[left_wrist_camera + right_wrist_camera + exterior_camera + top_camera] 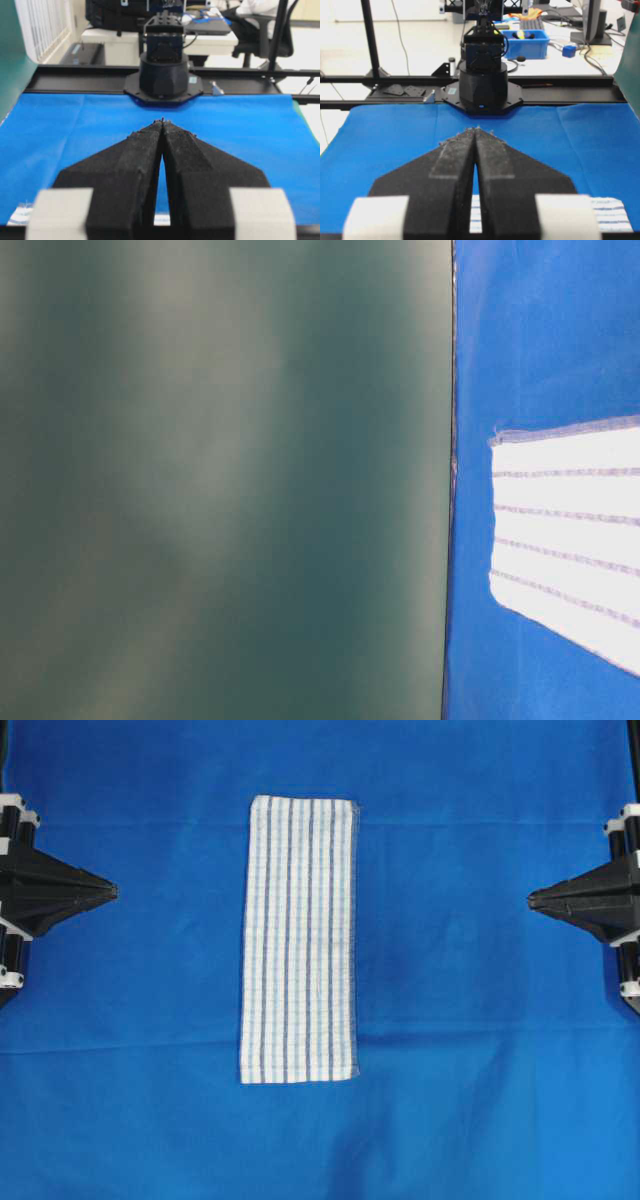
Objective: Fold a vertical towel.
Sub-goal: 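Move both grippers toward the top corners of the striped towel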
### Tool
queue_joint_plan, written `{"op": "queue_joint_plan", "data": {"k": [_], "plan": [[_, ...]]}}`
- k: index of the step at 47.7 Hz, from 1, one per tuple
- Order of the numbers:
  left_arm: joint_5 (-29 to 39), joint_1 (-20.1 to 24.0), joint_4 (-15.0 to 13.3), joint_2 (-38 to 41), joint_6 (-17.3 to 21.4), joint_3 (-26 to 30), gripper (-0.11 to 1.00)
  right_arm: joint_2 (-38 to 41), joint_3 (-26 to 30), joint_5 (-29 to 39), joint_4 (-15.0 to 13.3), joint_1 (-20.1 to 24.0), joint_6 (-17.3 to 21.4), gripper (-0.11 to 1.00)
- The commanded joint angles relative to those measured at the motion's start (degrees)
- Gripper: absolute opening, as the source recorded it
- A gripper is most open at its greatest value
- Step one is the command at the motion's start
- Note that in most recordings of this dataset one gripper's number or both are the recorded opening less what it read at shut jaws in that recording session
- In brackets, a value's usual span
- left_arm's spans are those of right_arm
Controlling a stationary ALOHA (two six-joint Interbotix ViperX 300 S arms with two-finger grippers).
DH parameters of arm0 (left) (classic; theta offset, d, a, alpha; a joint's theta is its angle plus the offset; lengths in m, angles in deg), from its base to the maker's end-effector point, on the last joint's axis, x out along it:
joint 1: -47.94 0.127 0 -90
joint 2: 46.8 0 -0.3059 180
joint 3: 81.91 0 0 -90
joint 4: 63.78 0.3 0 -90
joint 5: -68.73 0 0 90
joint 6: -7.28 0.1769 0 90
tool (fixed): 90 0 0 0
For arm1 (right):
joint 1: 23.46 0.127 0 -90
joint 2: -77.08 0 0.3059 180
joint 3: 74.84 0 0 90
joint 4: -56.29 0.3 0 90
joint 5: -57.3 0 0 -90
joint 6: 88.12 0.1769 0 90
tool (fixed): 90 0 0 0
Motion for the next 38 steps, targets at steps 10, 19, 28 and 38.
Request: {"op": "queue_joint_plan", "data": {"k": [10, 19, 28, 38], "plan": [[-0.8, 5.0, -1.9, 7.0, -1.8, 2.0, 0.0, 9.9, 6.1, 2.5, 1.3, -7.5, 0.2, 0.0], [-1.5, 10.5, -1.9, 14.2, -1.9, 2.7, 0.0, 19.4, 10.6, 5.4, 1.1, -12.9, -0.4, 0.0], [-1.6, 15.5, -1.9, 22.4, -1.8, 4.7, 0.01, 29.4, 14.6, 6.2, 0.8, -18.9, -0.6, 0.0], [-3.1, 20.5, -1.9, 33.9, -1.8, 7.7, 0.31, 41.7, 21.3, 9.2, -1.0, -23.6, -0.7, 0.09]]}}
